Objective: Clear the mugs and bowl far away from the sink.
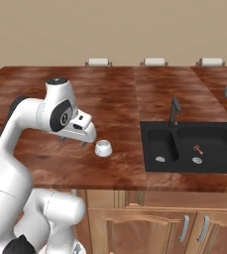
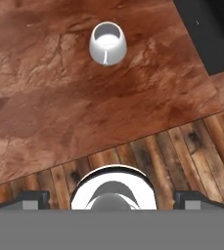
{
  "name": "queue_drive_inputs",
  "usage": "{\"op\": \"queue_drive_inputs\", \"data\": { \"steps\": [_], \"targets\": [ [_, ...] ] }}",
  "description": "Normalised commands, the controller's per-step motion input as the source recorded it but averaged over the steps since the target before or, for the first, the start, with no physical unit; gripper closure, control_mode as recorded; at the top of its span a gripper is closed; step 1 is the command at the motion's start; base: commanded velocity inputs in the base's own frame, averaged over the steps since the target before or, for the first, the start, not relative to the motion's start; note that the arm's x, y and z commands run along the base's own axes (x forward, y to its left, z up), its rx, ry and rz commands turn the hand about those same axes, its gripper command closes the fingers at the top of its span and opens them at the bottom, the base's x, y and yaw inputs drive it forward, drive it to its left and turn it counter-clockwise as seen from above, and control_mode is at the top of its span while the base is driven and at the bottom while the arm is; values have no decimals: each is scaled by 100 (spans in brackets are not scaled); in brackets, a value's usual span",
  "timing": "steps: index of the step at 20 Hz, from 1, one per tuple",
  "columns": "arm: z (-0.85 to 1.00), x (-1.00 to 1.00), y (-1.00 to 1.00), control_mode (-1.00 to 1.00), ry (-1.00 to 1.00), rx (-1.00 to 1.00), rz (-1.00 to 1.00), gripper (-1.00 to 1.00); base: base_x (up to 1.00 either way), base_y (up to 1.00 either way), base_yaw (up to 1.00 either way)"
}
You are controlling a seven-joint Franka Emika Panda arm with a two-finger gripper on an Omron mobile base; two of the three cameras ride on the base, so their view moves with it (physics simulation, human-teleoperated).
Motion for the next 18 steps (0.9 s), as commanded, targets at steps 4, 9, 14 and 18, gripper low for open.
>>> {"op": "queue_drive_inputs", "data": {
  "steps": [4, 9, 14, 18],
  "targets": [
    [-23, 24, 0, -100, 4, 0, 0, -100, 0, 0, 0],
    [-16, 20, -2, -100, 1, 0, 0, -100, 0, 0, 0],
    [-21, 15, -2, -100, 0, 2, 0, -100, 0, 0, 0],
    [-23, 13, -3, -100, 3, 5, 0, -100, 0, 0, 0]
  ]
}}
